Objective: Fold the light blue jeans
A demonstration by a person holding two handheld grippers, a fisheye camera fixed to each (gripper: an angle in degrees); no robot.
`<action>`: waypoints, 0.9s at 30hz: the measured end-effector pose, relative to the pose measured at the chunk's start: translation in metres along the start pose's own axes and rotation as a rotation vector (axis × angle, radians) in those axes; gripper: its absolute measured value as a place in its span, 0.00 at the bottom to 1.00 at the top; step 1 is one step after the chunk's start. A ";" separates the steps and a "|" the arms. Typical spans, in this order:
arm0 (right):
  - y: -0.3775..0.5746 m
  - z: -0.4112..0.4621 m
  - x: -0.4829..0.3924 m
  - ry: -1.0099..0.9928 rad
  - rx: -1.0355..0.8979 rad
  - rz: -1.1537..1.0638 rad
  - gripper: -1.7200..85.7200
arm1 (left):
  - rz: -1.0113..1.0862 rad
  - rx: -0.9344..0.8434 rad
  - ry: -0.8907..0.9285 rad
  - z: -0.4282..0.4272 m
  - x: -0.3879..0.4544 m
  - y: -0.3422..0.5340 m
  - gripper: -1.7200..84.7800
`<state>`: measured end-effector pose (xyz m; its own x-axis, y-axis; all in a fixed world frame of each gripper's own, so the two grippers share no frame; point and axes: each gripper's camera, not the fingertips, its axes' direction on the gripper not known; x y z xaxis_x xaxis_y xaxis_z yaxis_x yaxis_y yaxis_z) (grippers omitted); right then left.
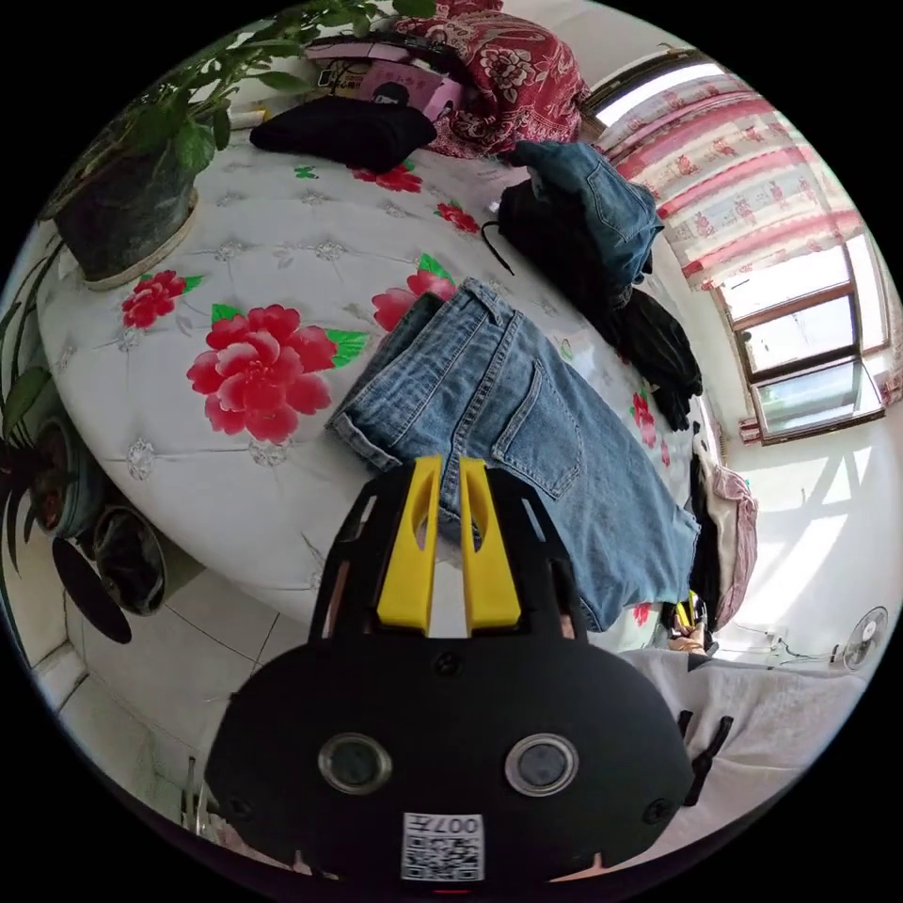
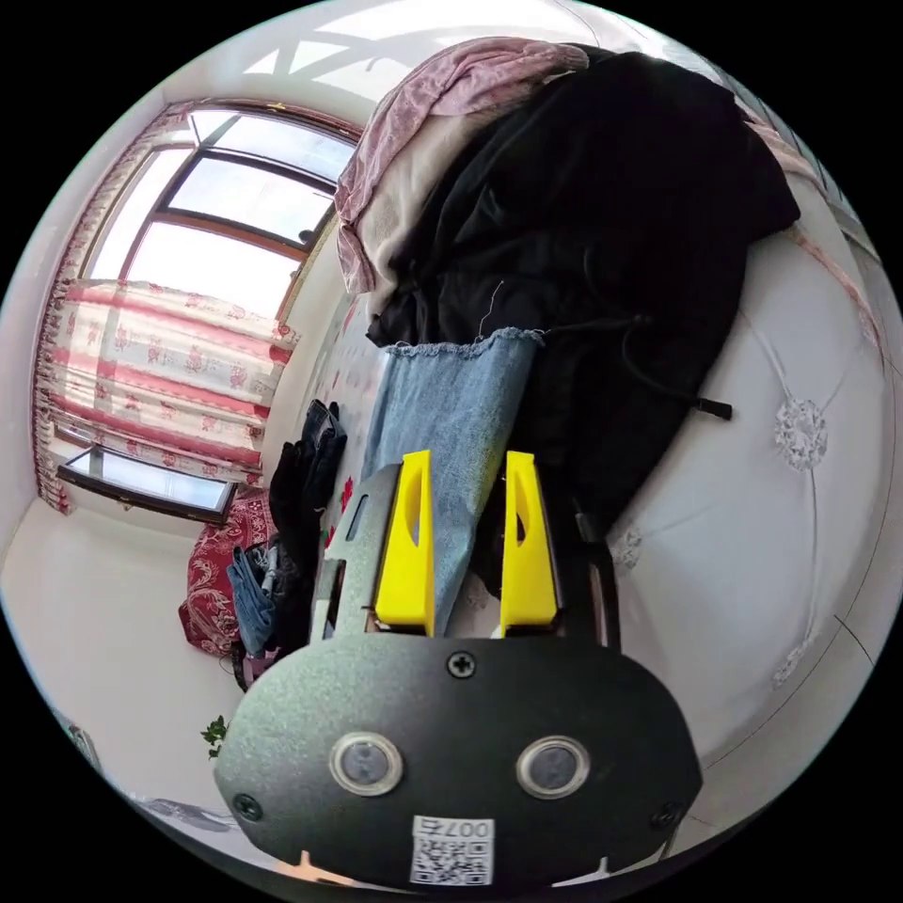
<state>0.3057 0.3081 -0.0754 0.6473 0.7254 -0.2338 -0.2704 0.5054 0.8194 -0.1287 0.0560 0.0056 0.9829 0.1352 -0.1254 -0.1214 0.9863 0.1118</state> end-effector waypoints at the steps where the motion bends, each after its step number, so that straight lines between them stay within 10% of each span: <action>1: -0.001 0.005 -0.002 -0.009 -0.012 0.003 0.07 | -0.026 0.001 0.005 -0.002 -0.007 0.001 0.07; 7: -0.002 0.020 -0.043 0.006 -0.080 0.015 0.03 | -0.279 0.075 0.130 -0.018 -0.067 0.010 0.10; 17: 0.203 0.038 -0.322 -0.193 -0.380 -1.278 0.02 | -0.365 0.134 0.243 -0.027 -0.124 0.010 0.16; 24: 0.403 0.138 -0.287 -0.012 -1.093 -1.513 0.02 | -0.454 0.148 0.331 -0.006 -0.169 -0.002 0.13; 27: 0.419 0.132 -0.279 0.029 -1.075 -1.533 0.02 | -0.433 0.146 0.361 -0.008 -0.181 -0.006 0.11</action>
<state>0.1057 0.2558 0.4027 0.7224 -0.5846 -0.3692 0.1764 0.6721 -0.7191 -0.3070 0.0262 0.0197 0.8260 -0.2284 -0.5153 0.3263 0.9392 0.1069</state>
